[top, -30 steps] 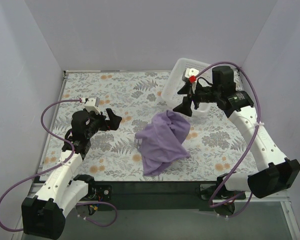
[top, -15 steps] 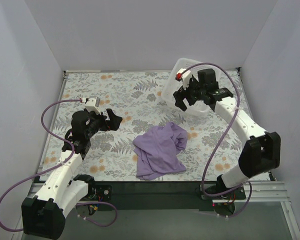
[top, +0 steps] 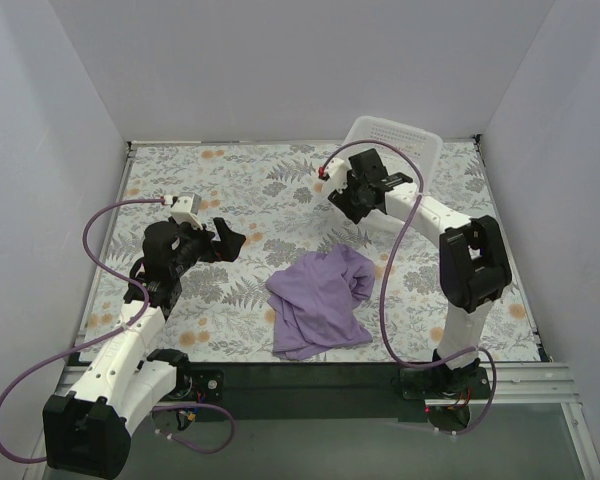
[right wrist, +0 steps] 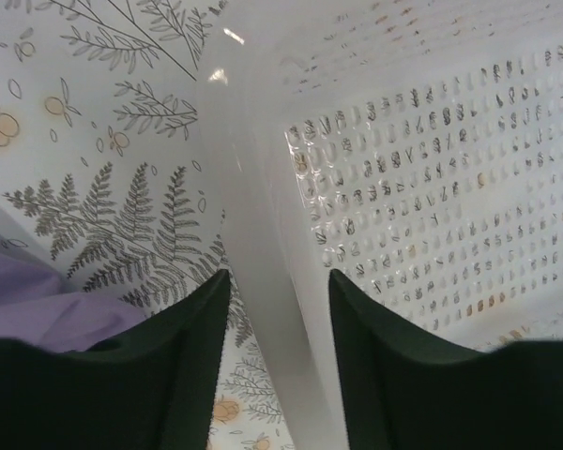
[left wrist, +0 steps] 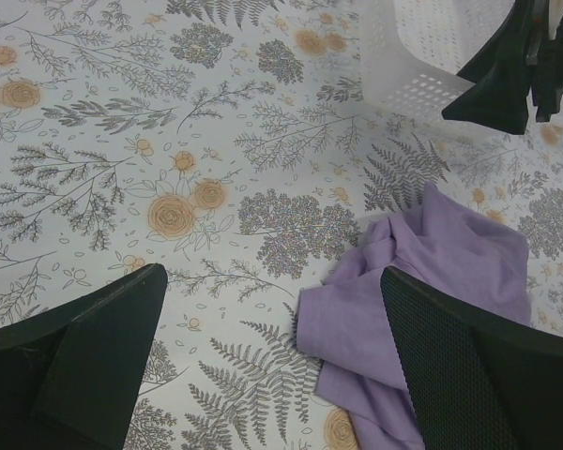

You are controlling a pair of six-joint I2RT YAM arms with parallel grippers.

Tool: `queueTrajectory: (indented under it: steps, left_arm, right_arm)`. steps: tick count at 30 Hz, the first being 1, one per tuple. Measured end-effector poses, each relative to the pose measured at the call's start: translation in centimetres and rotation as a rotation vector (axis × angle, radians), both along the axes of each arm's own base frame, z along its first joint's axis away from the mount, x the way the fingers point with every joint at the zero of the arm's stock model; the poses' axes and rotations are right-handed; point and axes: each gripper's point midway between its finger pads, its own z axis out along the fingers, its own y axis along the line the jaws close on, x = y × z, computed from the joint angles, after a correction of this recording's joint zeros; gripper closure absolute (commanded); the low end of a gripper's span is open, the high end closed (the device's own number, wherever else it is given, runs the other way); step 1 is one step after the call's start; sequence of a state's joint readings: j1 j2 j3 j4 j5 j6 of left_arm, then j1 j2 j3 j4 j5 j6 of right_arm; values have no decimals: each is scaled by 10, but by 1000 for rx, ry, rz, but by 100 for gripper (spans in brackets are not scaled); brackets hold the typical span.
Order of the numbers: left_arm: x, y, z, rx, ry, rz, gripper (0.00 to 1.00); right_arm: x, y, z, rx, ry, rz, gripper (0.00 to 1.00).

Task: Fold and stack the t-shirts

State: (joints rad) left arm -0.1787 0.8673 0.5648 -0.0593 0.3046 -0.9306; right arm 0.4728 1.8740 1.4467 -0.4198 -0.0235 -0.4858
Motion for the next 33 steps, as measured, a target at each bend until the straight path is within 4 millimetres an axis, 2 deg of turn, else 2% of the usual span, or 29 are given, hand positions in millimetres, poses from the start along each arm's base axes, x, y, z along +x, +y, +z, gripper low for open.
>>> queueTrajectory:
  steps: [1, 4, 8, 11, 12, 13, 15, 16, 19, 22, 26, 27, 28, 31, 33]
  left_arm:
    - [0, 0, 0, 0, 0, 0, 2]
    - [0, 0, 0, -1, 0, -2, 2]
    - [-1, -1, 1, -2, -2, -6, 2]
    - [-2, -2, 3, -4, -9, -11, 2]
    - [-2, -3, 4, -4, -11, -13, 2]
    - [-3, -3, 5, -5, -15, -16, 2]
    - [-4, -4, 6, -7, -20, -20, 2]
    - [-4, -5, 7, -8, -22, -22, 2]
    - [-5, -5, 8, -10, -25, -26, 2]
    - [-5, -6, 9, -11, -27, -31, 2]
    - [-5, -6, 9, -11, -27, -31, 2]
    - [-5, -6, 9, -11, -27, -31, 2]
    - [-5, -6, 9, -11, -27, -31, 2]
    - [-5, -6, 9, -11, -27, -31, 2]
    - [-5, -6, 9, -11, -27, -31, 2]
  right_arm:
    - [0, -2, -1, -10, -6, 2, 61]
    - [-6, -14, -4, -39, -15, 0, 71]
    - [-23, -36, 1, -63, -32, 14, 72]
    - [-35, -73, 4, -79, -12, -44, 69]
    - [-36, -90, 7, -82, -17, -68, 64]
    - [-38, -108, 8, -87, -14, -92, 49]
    - [-44, -139, 12, -98, -9, -127, 31]
    - [-46, -152, 15, -100, -8, -140, 18]
    - [-56, -176, 23, -106, -3, -126, 12]
    - [-67, -169, 30, -85, 2, -38, 11]
    - [-74, -147, 42, 18, 37, -5, 14]
    - [-69, -141, 50, 62, 49, -28, 13]
    - [-62, -136, 57, 102, 54, -55, 2]
    - [-23, -117, 82, 255, 52, -174, 2]
    - [1, -107, 87, 334, 67, -288, 2]
